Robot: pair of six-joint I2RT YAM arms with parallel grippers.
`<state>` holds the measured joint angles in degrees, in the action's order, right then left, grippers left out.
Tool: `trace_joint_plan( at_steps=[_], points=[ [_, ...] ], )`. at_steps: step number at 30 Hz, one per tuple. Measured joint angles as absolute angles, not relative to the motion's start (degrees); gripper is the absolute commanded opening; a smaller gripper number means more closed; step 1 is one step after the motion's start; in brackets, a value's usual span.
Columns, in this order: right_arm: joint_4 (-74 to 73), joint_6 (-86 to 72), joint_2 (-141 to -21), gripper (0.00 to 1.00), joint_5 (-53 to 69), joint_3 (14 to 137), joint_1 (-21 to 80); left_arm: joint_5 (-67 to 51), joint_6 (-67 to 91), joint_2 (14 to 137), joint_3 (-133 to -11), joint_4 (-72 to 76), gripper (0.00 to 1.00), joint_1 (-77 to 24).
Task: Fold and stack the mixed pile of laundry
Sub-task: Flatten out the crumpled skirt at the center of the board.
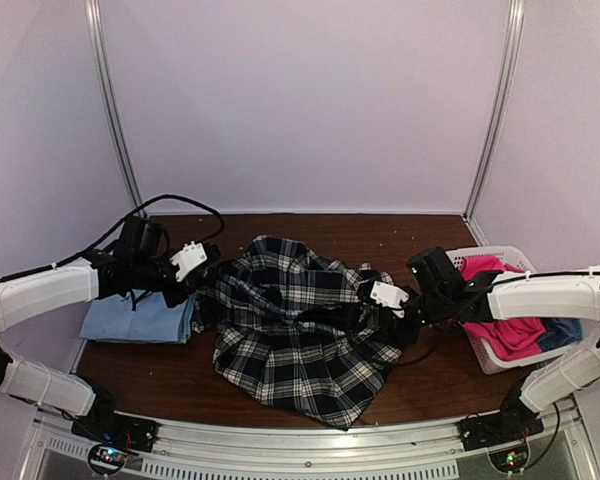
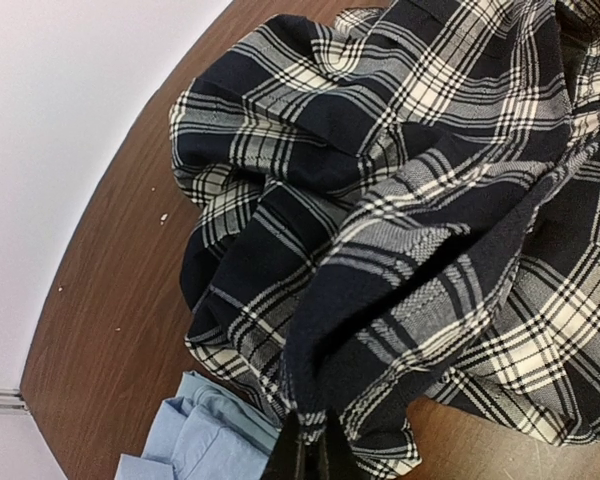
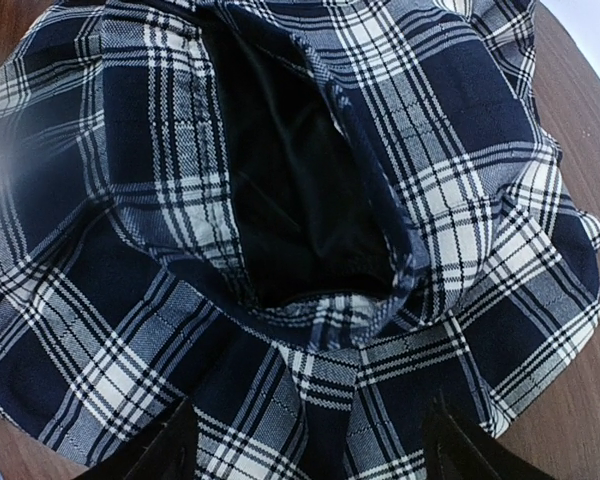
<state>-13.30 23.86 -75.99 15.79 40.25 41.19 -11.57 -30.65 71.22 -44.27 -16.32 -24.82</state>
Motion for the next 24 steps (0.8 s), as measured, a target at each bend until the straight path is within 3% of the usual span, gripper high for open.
trace_joint_plan(
  at_steps=[7,9,17,18,24],
  points=[
    [-8.86,26.33,-82.78,0.8,17.63,43.44,42.54,-12.27,-29.76,71.13,-44.27,-16.25,0.0,-24.32],
    [-7.81,26.87,-84.05,0.76,17.65,44.16,42.78,-12.49,-29.54,71.13,-44.27,-16.19,0.0,-24.29],
    [-4.86,28.84,-85.12,0.05,16.62,45.19,42.94,-12.73,-28.58,71.13,-44.25,-15.81,0.0,-23.64],
    [-5.08,29.21,-85.12,0.0,16.19,45.5,42.94,-12.67,-28.34,71.07,-44.25,-15.75,0.0,-23.51],
    [-6.98,28.27,-81.38,0.0,10.44,47.05,43.03,-11.97,-25.58,68.66,-44.47,-14.79,0.0,-23.18]
  ],
)
